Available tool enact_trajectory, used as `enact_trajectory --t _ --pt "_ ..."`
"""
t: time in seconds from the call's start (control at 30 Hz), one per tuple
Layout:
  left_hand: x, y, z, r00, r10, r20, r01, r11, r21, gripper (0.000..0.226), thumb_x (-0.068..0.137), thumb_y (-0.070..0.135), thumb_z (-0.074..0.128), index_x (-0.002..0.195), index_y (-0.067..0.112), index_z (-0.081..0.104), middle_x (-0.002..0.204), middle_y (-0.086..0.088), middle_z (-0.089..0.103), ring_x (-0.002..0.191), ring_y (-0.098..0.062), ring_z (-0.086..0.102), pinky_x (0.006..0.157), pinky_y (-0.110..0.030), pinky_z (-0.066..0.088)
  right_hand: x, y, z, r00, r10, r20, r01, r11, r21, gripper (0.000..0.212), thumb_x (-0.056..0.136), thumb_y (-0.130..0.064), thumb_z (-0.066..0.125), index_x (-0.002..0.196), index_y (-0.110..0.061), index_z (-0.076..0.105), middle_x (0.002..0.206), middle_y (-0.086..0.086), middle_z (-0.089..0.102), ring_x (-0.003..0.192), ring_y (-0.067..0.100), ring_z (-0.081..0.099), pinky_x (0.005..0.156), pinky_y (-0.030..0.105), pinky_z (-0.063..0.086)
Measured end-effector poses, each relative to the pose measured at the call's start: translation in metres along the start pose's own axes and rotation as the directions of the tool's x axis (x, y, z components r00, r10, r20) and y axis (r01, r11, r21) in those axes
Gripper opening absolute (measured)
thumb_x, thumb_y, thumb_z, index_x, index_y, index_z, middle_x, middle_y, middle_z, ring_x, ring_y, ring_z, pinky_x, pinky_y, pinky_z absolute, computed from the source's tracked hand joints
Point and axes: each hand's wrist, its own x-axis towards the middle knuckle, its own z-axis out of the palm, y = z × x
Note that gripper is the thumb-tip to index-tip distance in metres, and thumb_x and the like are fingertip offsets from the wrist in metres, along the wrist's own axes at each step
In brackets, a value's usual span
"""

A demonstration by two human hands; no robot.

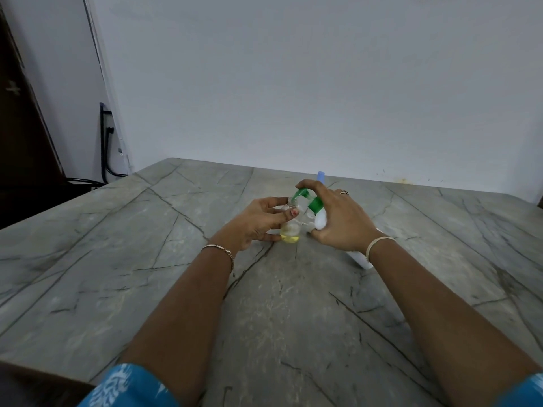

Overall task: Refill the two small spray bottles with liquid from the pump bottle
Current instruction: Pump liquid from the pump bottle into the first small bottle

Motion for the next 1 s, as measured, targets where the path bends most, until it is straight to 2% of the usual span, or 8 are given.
enact_trajectory --t 0.17,0.33,0.5,0.63,0.73,0.83,0.87,1.0 --pt "-0.001 0.001 0.001 1.0 -0.002 -0.008 0.002 1.0 0.006 0.043 0.082 0.028 0.074 0.123 0.024 0.06 0.11 0.0 0.07 0.102 -0.015 0.067 0.082 -0.037 0.058 0.0 0.0 -0.001 1.0 -0.019 0.003 0.019 0.999 0.043 0.077 0.068 -0.026 0.075 0.129 -0.043 0.031 0.104 0.0 0.065 0.076 0.017 0.056 0.076 0.041 0.051" --pt "-0.002 0.002 0.002 1.0 0.005 -0.007 -0.005 1.0 0.01 0.04 0.083 0.028 0.073 0.121 0.025 0.059 0.11 0.0 0.069 0.101 -0.014 0.066 0.08 -0.035 0.058 0.001 -0.001 -0.002 0.999 -0.028 -0.015 0.03 0.996 0.082 0.072 0.068 -0.022 0.076 0.124 -0.038 0.034 0.102 -0.002 0.065 0.077 0.016 0.057 0.078 0.039 0.05" --pt "-0.002 0.003 0.002 1.0 0.003 -0.011 -0.003 1.0 0.011 0.042 0.083 0.028 0.074 0.122 0.025 0.059 0.108 0.001 0.069 0.101 -0.014 0.067 0.077 -0.033 0.058 0.0 -0.002 -0.004 0.999 -0.03 0.016 0.029 0.997 0.075 0.079 0.068 -0.023 0.074 0.132 -0.043 0.031 0.105 0.0 0.064 0.077 0.019 0.056 0.077 0.04 0.05" --pt "-0.003 0.003 0.002 1.0 0.002 -0.013 -0.002 1.0 0.005 0.039 0.083 0.028 0.074 0.12 0.026 0.06 0.107 0.003 0.07 0.101 -0.014 0.067 0.078 -0.034 0.059 -0.003 -0.003 -0.007 0.998 -0.049 0.034 0.045 0.994 0.099 0.088 0.069 -0.019 0.073 0.141 -0.044 0.03 0.105 -0.006 0.062 0.077 0.018 0.055 0.074 0.036 0.048" --pt "-0.003 0.003 0.002 1.0 -0.002 -0.015 0.002 1.0 0.002 0.035 0.083 0.028 0.074 0.116 0.027 0.061 0.111 -0.001 0.07 0.103 -0.015 0.067 0.081 -0.035 0.058 -0.003 -0.002 -0.008 0.997 -0.065 0.048 0.059 0.991 0.121 0.096 0.07 -0.018 0.073 0.145 -0.05 0.022 0.099 -0.014 0.057 0.075 0.012 0.053 0.071 0.031 0.045" --pt "-0.004 0.004 0.002 1.0 0.001 -0.01 -0.001 1.0 0.003 0.039 0.083 0.027 0.074 0.12 0.025 0.061 0.111 -0.001 0.07 0.101 -0.014 0.067 0.077 -0.033 0.059 -0.001 -0.003 -0.011 0.994 -0.079 0.082 0.069 0.99 0.119 0.107 0.072 -0.018 0.072 0.145 -0.06 0.006 0.109 -0.012 0.055 0.076 0.01 0.056 0.068 0.029 0.05" --pt "-0.004 0.004 0.003 1.0 0.001 -0.008 -0.001 1.0 0.002 0.038 0.083 0.026 0.073 0.119 0.025 0.061 0.11 -0.001 0.07 0.099 -0.013 0.067 0.076 -0.032 0.059 -0.001 -0.003 -0.011 0.993 -0.08 0.088 0.069 0.991 0.118 0.107 0.073 -0.018 0.072 0.145 -0.061 0.005 0.11 -0.011 0.056 0.076 0.011 0.057 0.069 0.031 0.051" --pt "-0.004 0.005 0.003 1.0 -0.007 -0.012 0.007 1.0 -0.005 0.036 0.083 0.025 0.073 0.117 0.025 0.06 0.106 0.002 0.069 0.095 -0.012 0.067 0.073 -0.03 0.059 0.0 -0.003 -0.01 0.994 -0.074 0.086 0.063 0.99 0.126 0.086 0.068 -0.023 0.069 0.137 -0.05 0.026 0.111 -0.004 0.062 0.081 0.017 0.059 0.076 0.041 0.053"
